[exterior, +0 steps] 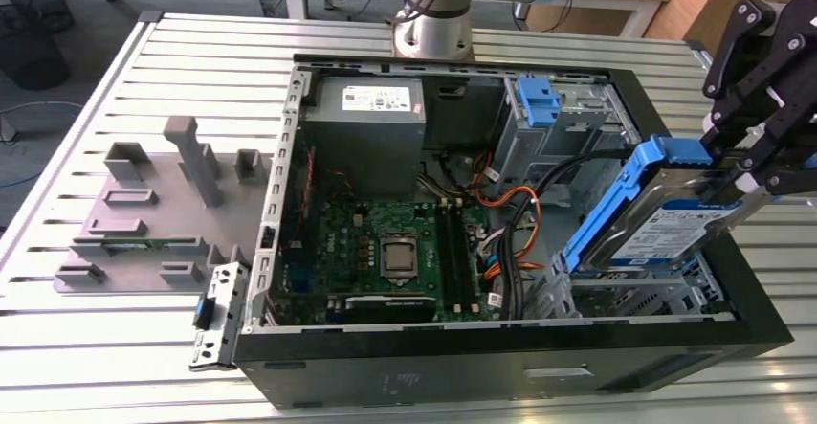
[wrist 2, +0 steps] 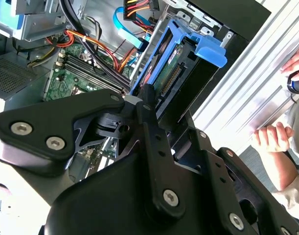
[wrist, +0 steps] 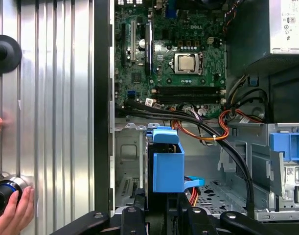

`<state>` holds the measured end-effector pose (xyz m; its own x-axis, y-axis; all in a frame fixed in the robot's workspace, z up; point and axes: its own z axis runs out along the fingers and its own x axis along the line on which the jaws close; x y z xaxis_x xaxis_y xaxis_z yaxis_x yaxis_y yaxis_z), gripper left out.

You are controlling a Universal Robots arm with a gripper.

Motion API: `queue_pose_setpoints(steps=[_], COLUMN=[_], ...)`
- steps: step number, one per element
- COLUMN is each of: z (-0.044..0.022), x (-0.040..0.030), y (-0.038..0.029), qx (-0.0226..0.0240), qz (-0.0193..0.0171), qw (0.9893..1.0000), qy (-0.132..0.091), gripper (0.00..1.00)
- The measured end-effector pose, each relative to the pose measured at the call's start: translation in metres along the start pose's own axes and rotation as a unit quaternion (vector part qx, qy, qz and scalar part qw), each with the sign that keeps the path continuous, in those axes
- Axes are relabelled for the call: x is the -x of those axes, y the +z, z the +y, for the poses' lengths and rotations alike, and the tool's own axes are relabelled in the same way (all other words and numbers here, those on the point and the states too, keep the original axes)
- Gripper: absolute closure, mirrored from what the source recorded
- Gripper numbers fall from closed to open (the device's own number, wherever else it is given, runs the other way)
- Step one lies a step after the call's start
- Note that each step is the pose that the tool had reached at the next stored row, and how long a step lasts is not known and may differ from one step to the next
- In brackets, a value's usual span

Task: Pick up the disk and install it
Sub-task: 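Insert the disk into the insertion slot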

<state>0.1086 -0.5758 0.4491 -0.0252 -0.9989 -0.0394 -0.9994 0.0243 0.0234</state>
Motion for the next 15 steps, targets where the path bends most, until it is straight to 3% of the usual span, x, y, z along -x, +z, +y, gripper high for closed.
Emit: queue_pose_setpoints(steps=[15], z=[-0.0007], x=[-0.0002], y=[0.0043], qx=[0.0], qz=[0.0001], qw=[1.0], qy=[0.0], gripper=[0.65])
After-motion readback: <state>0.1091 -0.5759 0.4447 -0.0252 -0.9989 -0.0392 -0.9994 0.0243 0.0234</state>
